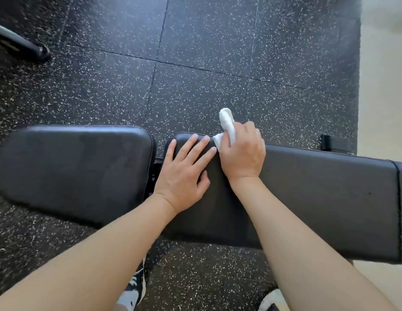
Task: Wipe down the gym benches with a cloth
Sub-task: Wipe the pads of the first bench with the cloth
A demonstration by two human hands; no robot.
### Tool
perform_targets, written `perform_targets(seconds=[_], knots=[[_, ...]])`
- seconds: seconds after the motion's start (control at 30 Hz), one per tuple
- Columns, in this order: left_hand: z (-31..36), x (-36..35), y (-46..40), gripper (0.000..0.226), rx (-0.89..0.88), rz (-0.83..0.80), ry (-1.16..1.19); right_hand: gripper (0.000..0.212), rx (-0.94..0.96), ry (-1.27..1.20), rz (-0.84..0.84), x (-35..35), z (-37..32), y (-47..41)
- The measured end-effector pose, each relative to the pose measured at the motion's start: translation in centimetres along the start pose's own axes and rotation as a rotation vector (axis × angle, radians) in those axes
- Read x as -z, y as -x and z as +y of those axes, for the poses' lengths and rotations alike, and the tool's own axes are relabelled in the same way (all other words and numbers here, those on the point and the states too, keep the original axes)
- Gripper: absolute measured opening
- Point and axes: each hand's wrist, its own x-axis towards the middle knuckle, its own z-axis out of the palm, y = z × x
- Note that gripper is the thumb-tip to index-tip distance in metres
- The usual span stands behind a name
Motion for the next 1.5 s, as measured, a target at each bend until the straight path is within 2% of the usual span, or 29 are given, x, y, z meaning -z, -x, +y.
perform_targets(seconds=[0.07, 0.17, 0.2, 0.27, 0.33, 0.4, 0.47, 0.6, 0.73, 0.8, 0.93, 1.07, 1.2, 1.37, 1.5], knots=[[0.9, 0.1, 0.4, 0.059, 0.061, 0.003, -0.027, 0.022, 0.072, 0.015, -0.06, 0.4, 0.4, -0.1], [4.7, 0.0, 0.4, 0.063, 0.334, 0.021, 0.044, 0.032, 0.25, 0.05, -0.16, 1.6, 1.7, -0.3], [6.2, -0.2, 0.2, 0.065, 0.425, 0.037, 0.061, 0.034, 0.323, 0.054, -0.168, 2.2, 2.7, -0.1], [7.9, -1.1, 0.0, 0.068, 0.492, 0.044, 0.02, 0.032, 0.452, 0.031, -0.122, 3.8, 6.1, 0.7], [7.9, -1.9, 0.0, 0.07, 0.49, 0.03, -0.08, 0.026, 0.467, -0.013, -0.019, 5.3, 10.5, 1.1], [7.4, -2.5, 0.0, 0.071, 0.485, 0.046, -0.123, 0.02, 0.399, 0.045, 0.087, 6.2, 14.7, 1.2], [7.5, -2.8, 0.2, 0.072, 0.481, 0.065, -0.135, 0.021, 0.294, 0.096, 0.112, 6.1, 16.7, 1.5], [7.6, -2.7, 0.0, 0.071, 0.477, 0.06, -0.13, 0.023, 0.087, 0.046, 0.151, 3.6, 11.7, 2.9], [7.6, -3.0, 0.0, 0.06, 0.49, 0.04, -0.19, 0.027, 0.248, -0.109, 0.016, 1.5, 3.2, 4.9], [7.6, -3.1, 0.0, 0.058, 0.494, 0.07, -0.191, 0.025, 0.295, -0.187, -0.007, 1.2, 2.3, 4.9], [7.7, -2.9, -0.2, 0.069, 0.48, 0.082, -0.159, 0.031, 0.366, -0.098, -0.013, 2.6, 7.3, 3.9], [7.6, -2.6, -0.1, 0.072, 0.476, 0.09, -0.161, 0.023, 0.15, -0.109, 0.146, 4.9, 15.4, 2.6], [7.6, -2.5, -0.1, 0.072, 0.479, 0.075, -0.166, 0.023, 0.01, -0.068, 0.162, 4.4, 14.8, 2.4], [7.7, -2.5, -0.2, 0.072, 0.475, 0.048, -0.166, 0.026, 0.182, -0.113, 0.065, 2.5, 7.5, 3.8], [7.7, -2.6, -0.2, 0.073, 0.469, 0.046, -0.158, 0.028, 0.35, -0.157, -0.055, 3.3, 7.7, 6.3]])
